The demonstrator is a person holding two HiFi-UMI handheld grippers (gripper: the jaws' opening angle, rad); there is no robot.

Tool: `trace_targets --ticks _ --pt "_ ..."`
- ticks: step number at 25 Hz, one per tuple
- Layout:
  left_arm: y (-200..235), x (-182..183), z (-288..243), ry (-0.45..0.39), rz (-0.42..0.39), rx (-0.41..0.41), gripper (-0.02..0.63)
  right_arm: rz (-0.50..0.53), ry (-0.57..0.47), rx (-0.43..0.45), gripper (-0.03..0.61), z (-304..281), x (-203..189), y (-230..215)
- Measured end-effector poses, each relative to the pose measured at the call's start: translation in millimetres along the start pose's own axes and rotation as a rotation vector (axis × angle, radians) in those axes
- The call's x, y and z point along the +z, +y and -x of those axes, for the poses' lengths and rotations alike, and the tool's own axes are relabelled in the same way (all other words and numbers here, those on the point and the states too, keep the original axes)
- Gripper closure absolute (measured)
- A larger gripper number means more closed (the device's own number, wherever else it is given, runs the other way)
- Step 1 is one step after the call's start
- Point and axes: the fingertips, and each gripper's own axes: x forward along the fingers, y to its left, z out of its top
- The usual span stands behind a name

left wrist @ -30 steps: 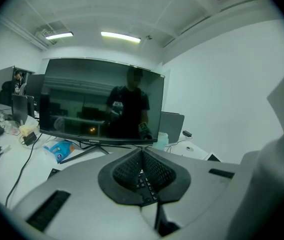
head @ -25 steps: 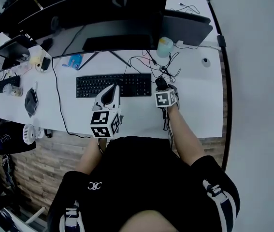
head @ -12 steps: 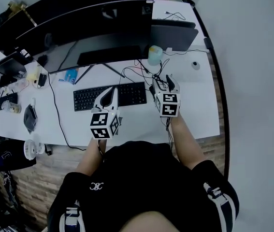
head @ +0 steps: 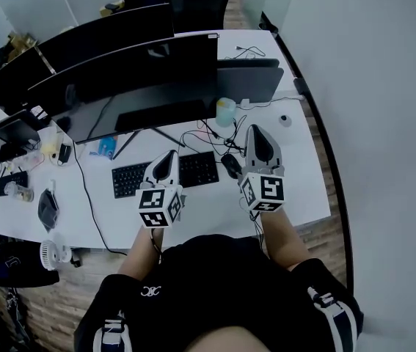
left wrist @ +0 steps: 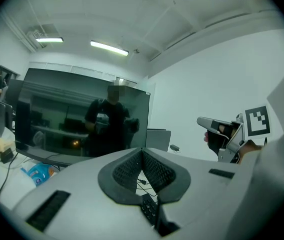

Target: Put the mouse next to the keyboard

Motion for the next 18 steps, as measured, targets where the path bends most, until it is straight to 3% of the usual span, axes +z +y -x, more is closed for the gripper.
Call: trace_targets --ticks 8,18 --pt "-7 14 13 -0.030 -0.011 -0.014 0.601 0.068 0.054 0.023 0.568 10 -7 14" --pt "-6 19 23 -0.047 -0.017 -0.003 0.601 0.049 0.076 0.032 0.566 15 -14 21"
